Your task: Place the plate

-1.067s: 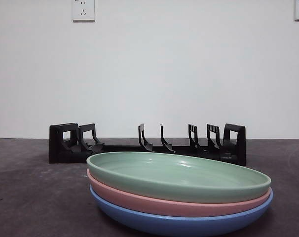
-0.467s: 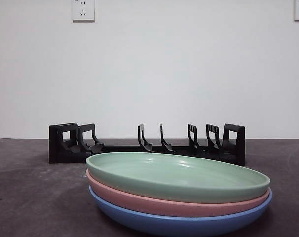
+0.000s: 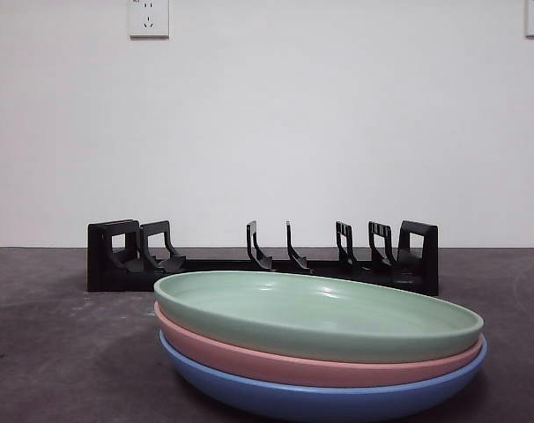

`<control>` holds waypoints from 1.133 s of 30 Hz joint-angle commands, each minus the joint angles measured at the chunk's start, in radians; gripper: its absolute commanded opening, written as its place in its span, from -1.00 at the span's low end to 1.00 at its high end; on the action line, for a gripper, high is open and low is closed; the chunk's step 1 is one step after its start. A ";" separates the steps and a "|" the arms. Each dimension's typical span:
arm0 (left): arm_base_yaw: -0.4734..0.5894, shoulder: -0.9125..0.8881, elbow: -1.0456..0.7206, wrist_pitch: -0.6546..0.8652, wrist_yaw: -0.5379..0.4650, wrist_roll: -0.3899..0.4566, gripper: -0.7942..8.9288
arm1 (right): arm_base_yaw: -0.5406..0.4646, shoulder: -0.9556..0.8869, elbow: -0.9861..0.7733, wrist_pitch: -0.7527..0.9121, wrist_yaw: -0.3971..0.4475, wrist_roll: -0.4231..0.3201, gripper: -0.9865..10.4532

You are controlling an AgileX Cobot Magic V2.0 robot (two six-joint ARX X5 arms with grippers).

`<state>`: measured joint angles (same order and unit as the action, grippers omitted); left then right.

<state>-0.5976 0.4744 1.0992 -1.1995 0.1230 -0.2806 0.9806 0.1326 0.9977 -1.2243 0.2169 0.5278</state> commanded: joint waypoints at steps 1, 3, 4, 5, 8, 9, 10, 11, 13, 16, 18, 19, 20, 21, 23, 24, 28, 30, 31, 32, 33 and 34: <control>-0.004 0.001 0.010 0.012 -0.032 0.008 -0.81 | 0.010 0.002 0.006 0.011 0.036 -0.013 -0.79; -0.004 0.001 0.011 0.010 -0.032 0.003 -0.81 | 0.010 0.002 0.006 0.011 0.047 -0.012 -0.79; -0.004 0.001 0.011 0.011 -0.032 0.003 -0.81 | 0.010 0.002 0.006 0.012 0.045 -0.012 -0.79; -0.004 0.001 0.011 0.011 -0.032 0.003 -0.81 | 0.010 0.002 0.007 0.012 0.047 -0.012 -0.79; -0.004 0.001 0.011 0.011 -0.032 0.003 -0.81 | 0.010 0.002 0.007 0.012 0.046 -0.012 -0.79; -0.004 0.001 0.011 0.011 -0.032 0.003 -0.81 | 0.010 0.002 0.007 0.012 0.046 -0.012 -0.79; -0.004 0.001 0.011 0.011 -0.032 0.003 -0.81 | 0.010 0.002 0.007 0.012 0.046 -0.012 -0.79; -0.004 0.001 0.011 0.011 -0.032 0.003 -0.81 | 0.010 0.002 0.007 0.012 0.046 -0.012 -0.79; -0.004 0.001 0.011 0.011 -0.032 0.003 -0.81 | 0.010 0.002 0.007 0.012 0.046 -0.012 -0.79; -0.004 -0.005 0.002 0.024 -0.032 0.003 -0.81 | 0.010 0.002 0.007 0.012 0.046 -0.012 -0.79; 0.011 -0.018 -0.007 0.026 -0.035 0.004 -0.81 | 0.010 0.002 0.007 0.012 0.046 -0.012 -0.79; 0.025 -0.018 -0.008 0.026 -0.034 0.003 -0.81 | 0.010 0.002 0.007 0.012 0.046 -0.012 -0.79; 0.046 -0.021 -0.009 0.024 -0.024 0.003 -0.81 | 0.010 0.002 0.007 0.012 0.046 -0.012 -0.79; 0.072 -0.024 -0.010 0.025 -0.015 0.003 -0.81 | 0.010 0.002 0.007 0.012 0.046 -0.012 -0.79; 0.131 -0.030 -0.015 0.026 -0.014 0.014 -0.81 | 0.010 0.002 0.007 0.012 0.046 -0.012 -0.79; 0.171 -0.037 -0.023 0.031 -0.027 0.053 -0.81 | 0.010 0.002 0.007 0.012 0.046 -0.012 -0.79; 0.348 -0.094 -0.107 0.222 -0.081 0.274 -0.81 | 0.010 0.002 0.007 0.012 0.046 -0.012 -0.79; 0.425 -0.130 -0.187 0.376 -0.081 0.304 -0.81 | 0.010 0.002 0.007 0.012 0.046 -0.012 -0.79; 0.461 -0.149 -0.233 0.462 -0.081 0.293 -0.81 | 0.010 0.002 0.007 0.012 0.046 -0.012 -0.79; 0.488 -0.163 -0.271 0.527 -0.080 0.283 -0.81 | 0.010 0.002 0.007 0.012 0.046 -0.012 -0.79; 0.517 -0.179 -0.316 0.597 -0.079 0.269 -0.81 | 0.010 0.002 0.007 0.012 0.046 -0.012 -0.79; 0.542 -0.195 -0.359 0.650 -0.079 0.262 -0.81 | 0.010 0.002 0.007 0.012 0.046 -0.012 -0.79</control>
<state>-0.0689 0.2871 0.7677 -0.6250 0.0467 -0.0364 0.9810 0.1326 0.9974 -1.2228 0.2619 0.5236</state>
